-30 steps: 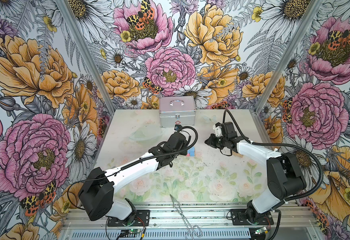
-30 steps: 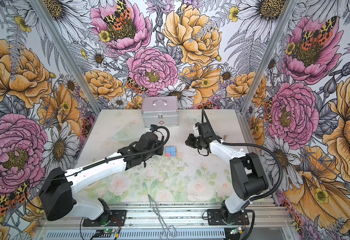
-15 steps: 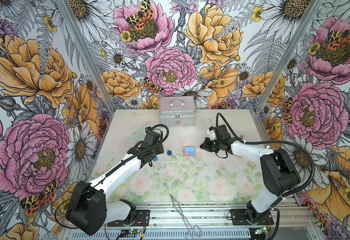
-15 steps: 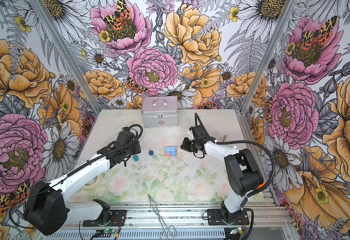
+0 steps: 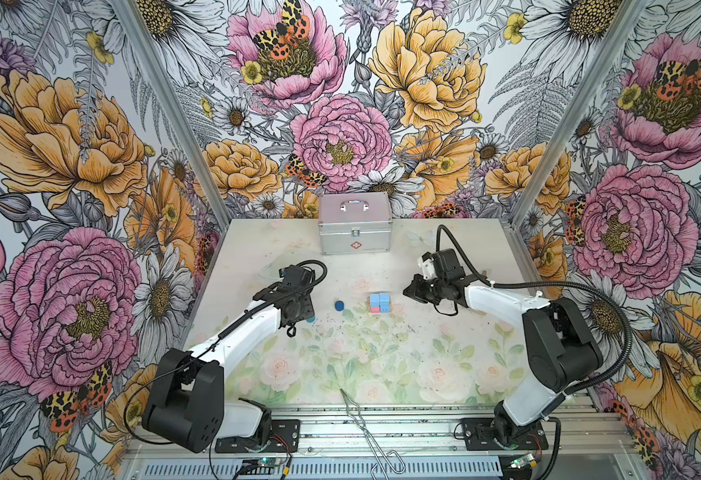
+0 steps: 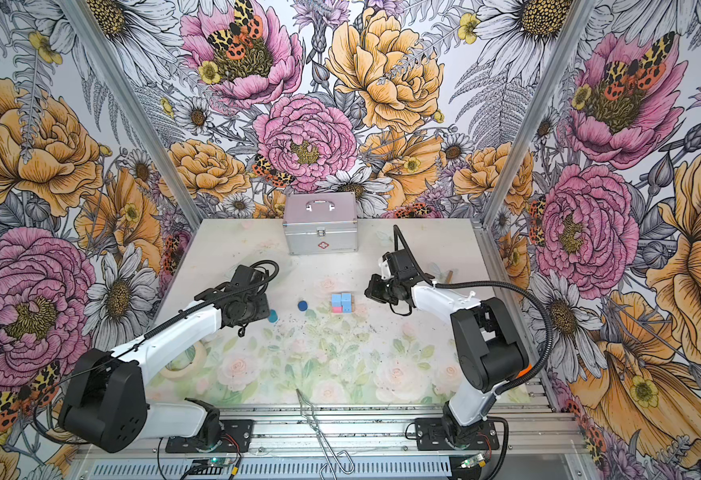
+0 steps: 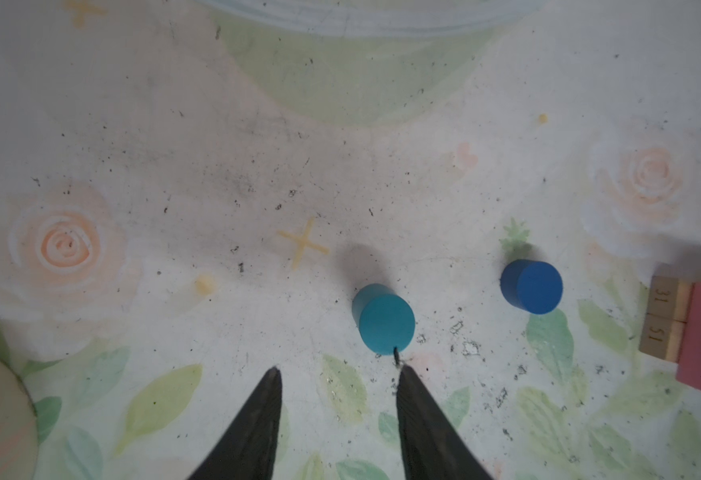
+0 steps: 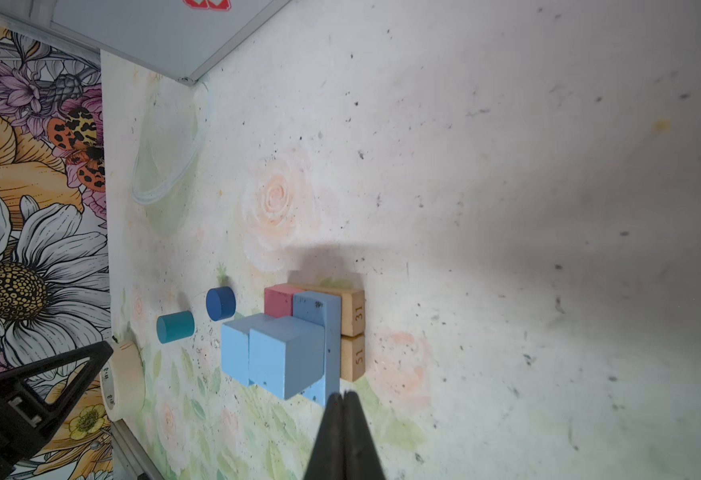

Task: Build the wood block tower

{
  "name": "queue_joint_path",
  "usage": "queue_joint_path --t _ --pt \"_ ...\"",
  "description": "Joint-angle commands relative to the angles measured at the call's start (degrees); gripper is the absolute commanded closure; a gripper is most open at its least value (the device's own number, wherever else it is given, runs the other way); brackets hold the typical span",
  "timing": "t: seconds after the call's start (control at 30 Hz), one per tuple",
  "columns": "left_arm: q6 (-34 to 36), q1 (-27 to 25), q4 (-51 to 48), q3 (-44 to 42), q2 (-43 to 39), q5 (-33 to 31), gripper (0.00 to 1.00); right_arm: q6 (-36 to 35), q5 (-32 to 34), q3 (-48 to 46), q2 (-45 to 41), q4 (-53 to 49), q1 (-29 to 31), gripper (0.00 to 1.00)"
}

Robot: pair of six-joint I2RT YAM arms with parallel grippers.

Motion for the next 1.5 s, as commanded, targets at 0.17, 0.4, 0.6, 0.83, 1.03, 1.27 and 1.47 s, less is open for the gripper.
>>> queue_joint_path --t 0.17,0.4,0.6,0.83,1.03,1.27,1.47 --pt "1.0 0.6 -0.5 2.6 2.4 2.6 0.39 -1.8 2.9 -3.1 -4.8 0.0 -1.8 1.0" --pt "1.5 0.1 -0.6 4.6 6.0 3.4 0.31 -2.0 4.0 -5.0 -5.9 0.0 -3.0 1.0" --pt "2.0 -1.4 -0.8 7.2 11.2 3.1 0.3 -2.4 5.1 -5.8 -6.6 0.0 -3.5 1.0" --pt "2.3 -1.8 -1.4 9.6 15.8 2.8 0.37 -2.3 5.2 -6.6 -6.3 0.3 -3.7 1.0" --pt "2.3 -2.2 -1.9 9.7 17.0 2.3 0.47 -2.0 4.9 -7.1 -5.9 1.0 -3.8 1.0" --pt "2.5 -2.4 -1.9 9.8 18.1 2.6 0.52 -1.9 4.7 -7.1 -5.6 1.2 -3.8 1.0" --pt "2.6 -2.7 -2.2 9.7 18.2 2.6 0.54 -1.7 4.8 -7.2 -5.5 1.2 -3.9 1.0"
